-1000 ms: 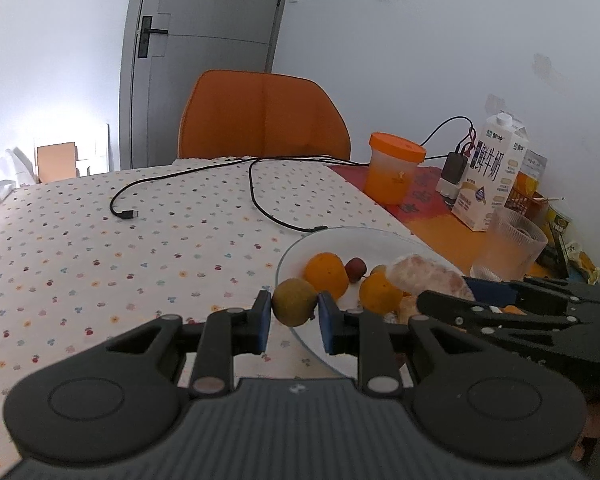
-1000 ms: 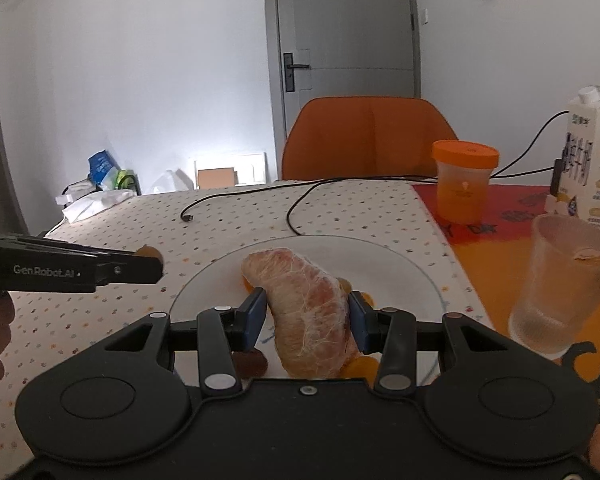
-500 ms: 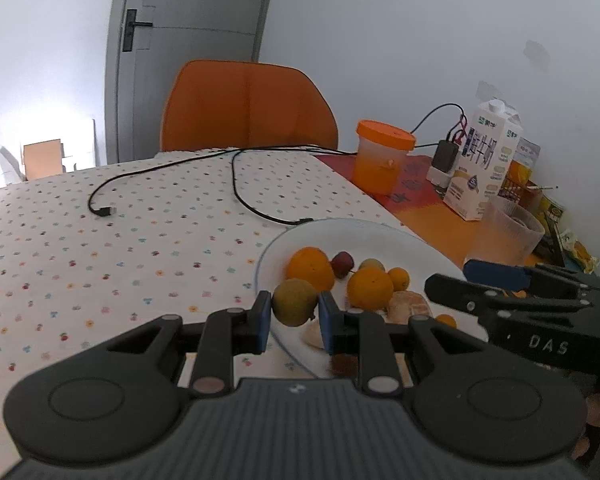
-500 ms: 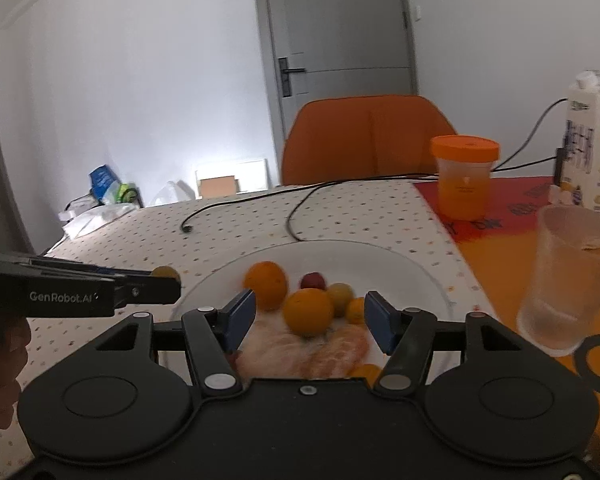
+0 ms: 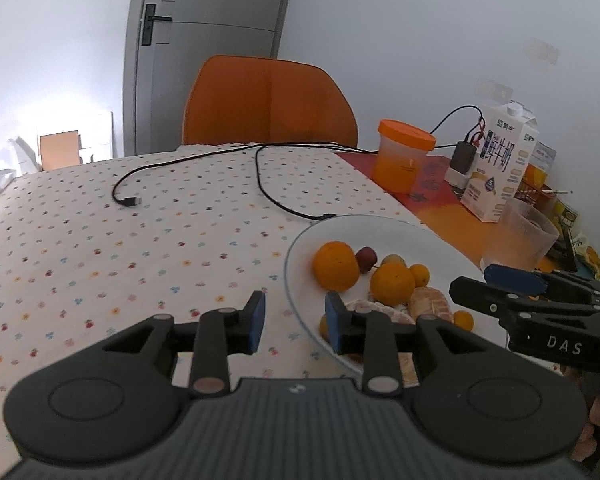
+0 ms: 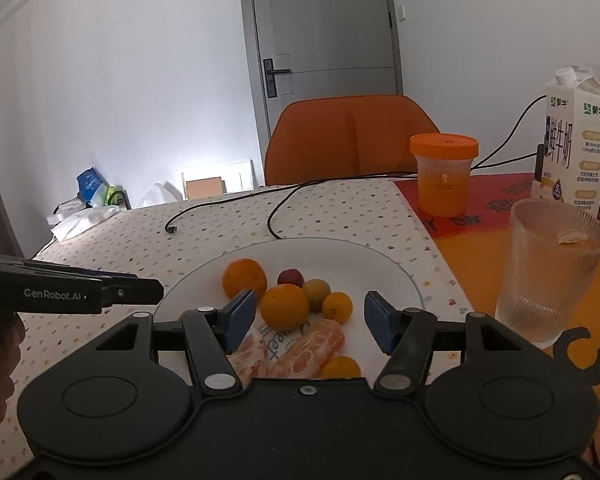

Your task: Organize fruits

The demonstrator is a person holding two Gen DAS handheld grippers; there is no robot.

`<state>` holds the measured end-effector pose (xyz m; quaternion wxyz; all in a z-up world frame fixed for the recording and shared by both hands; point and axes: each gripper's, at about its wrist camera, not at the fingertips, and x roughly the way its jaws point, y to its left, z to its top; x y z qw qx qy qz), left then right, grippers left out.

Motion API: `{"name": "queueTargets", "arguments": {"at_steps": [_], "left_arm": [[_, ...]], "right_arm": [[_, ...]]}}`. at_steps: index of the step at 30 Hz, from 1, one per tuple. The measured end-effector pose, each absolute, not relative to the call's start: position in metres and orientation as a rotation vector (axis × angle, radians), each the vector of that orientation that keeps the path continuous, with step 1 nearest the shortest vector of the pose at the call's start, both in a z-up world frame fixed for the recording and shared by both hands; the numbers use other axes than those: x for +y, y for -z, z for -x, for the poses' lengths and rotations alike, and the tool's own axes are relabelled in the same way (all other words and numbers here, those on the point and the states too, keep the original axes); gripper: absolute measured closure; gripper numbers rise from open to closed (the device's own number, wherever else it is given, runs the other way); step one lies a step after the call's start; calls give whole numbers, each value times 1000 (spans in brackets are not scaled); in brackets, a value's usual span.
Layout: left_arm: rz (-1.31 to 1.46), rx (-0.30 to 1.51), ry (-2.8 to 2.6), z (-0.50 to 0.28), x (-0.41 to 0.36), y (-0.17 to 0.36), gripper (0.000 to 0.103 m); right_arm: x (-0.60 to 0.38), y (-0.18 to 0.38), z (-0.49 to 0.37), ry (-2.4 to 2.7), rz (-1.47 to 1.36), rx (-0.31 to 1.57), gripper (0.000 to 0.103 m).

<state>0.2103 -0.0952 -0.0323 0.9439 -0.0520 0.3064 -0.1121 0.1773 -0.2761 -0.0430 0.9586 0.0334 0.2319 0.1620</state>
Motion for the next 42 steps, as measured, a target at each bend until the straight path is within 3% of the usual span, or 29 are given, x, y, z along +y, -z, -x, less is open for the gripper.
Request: {"name": "queueTargets", "arguments": {"at_steps": [11, 15, 23, 28, 33, 42], "left_arm": [[121, 617, 172, -187, -77, 26, 65], [126, 613, 151, -177, -72, 23, 49], [109, 594, 100, -152, -66, 16, 25], [108, 594, 70, -138, -60, 13, 18], [105, 586, 46, -125, -58, 11, 7], [111, 573, 11, -95, -48, 7, 0]], "right_arm": [[-267, 41, -168, -357, -59, 478, 43], [-263, 39, -161, -373, -66, 480, 41], [-255, 33, -146, -403, -66, 478, 24], [-254, 31, -135, -414, -75, 474, 16], [-251, 29, -127, -419, -75, 475, 0], [-244, 28, -110, -434, -71, 495, 0]]}}
